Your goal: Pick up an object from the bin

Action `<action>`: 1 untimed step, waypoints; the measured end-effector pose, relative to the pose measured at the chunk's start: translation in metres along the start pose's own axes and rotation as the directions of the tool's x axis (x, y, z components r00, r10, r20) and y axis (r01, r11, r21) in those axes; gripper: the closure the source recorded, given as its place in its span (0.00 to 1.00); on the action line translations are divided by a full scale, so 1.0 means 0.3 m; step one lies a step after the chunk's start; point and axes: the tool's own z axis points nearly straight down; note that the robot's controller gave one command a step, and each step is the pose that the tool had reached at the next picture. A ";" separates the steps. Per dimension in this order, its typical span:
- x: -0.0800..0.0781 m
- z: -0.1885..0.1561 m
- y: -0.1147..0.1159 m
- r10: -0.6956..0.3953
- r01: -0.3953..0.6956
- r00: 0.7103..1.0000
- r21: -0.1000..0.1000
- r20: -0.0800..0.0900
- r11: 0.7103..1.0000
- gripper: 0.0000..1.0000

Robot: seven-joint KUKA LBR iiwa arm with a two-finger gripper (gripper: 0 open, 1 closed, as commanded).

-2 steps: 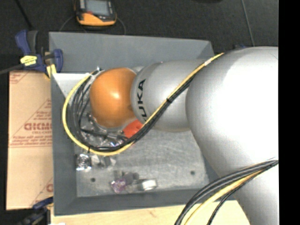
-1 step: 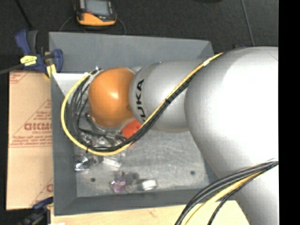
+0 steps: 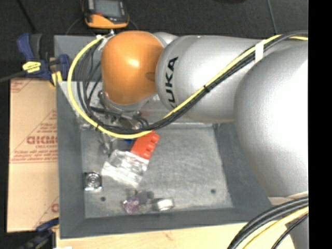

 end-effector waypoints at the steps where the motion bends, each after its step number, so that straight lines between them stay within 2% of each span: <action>1: 0.009 0.019 0.005 0.000 0.000 1.000 -0.004 -0.009 1.000 0.00</action>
Offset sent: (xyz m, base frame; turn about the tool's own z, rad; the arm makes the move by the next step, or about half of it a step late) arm 0.0000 0.0000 0.0000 0.0000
